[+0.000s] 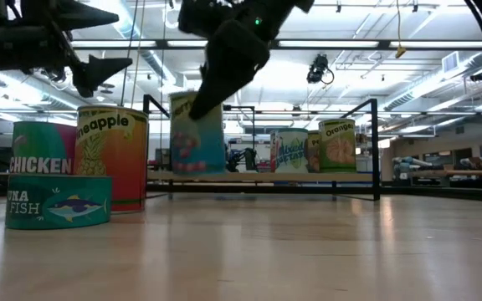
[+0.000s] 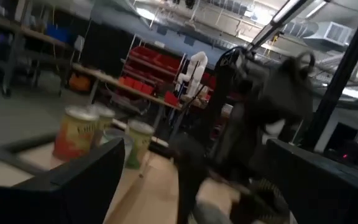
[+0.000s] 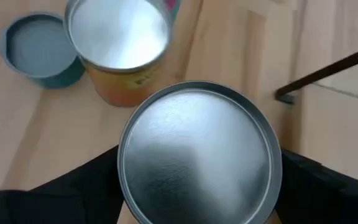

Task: Pick and place cans onto a shelf
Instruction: Put the canned cherries on the shelf

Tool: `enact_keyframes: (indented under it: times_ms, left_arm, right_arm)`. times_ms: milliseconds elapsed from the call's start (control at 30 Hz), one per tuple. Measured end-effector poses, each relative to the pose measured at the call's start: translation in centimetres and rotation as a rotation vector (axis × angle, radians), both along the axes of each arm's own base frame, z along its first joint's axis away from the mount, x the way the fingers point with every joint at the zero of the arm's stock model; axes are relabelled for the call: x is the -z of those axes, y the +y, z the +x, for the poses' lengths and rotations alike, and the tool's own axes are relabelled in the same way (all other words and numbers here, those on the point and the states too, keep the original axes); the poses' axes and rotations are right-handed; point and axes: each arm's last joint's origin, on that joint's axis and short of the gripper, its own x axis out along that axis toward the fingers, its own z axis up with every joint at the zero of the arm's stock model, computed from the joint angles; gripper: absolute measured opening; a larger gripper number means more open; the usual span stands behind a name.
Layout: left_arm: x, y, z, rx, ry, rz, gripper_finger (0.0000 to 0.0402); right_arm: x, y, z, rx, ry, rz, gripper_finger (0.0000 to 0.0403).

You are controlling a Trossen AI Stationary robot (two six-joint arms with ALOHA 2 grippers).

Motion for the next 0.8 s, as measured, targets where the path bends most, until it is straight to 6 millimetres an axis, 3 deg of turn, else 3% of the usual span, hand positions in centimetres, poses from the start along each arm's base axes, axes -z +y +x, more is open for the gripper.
enact_keyframes:
  times_ms: [133,333,633,800]
  left_arm:
    - [0.5,0.0,0.1,0.010,0.041,-0.041,0.0393]
    - [0.6,-0.1,0.2,0.034,0.057,-0.053,0.0393]
    - [1.5,-0.4,0.3,0.137,0.137,-0.110,0.0393]
    - [1.6,-0.6,0.3,0.158,0.145,-0.119,0.0393]
  right_arm:
    - [-1.8,-2.1,-0.3,-0.012,0.011,-0.036,0.0330]
    - [-4.2,-7.5,-0.7,0.015,-0.005,-0.079,0.0331]
    - [-4.3,-16.5,-2.5,0.083,0.001,-0.029,0.0331]
    - [-4.2,-20.4,-3.9,0.105,0.000,-0.017,0.0331]
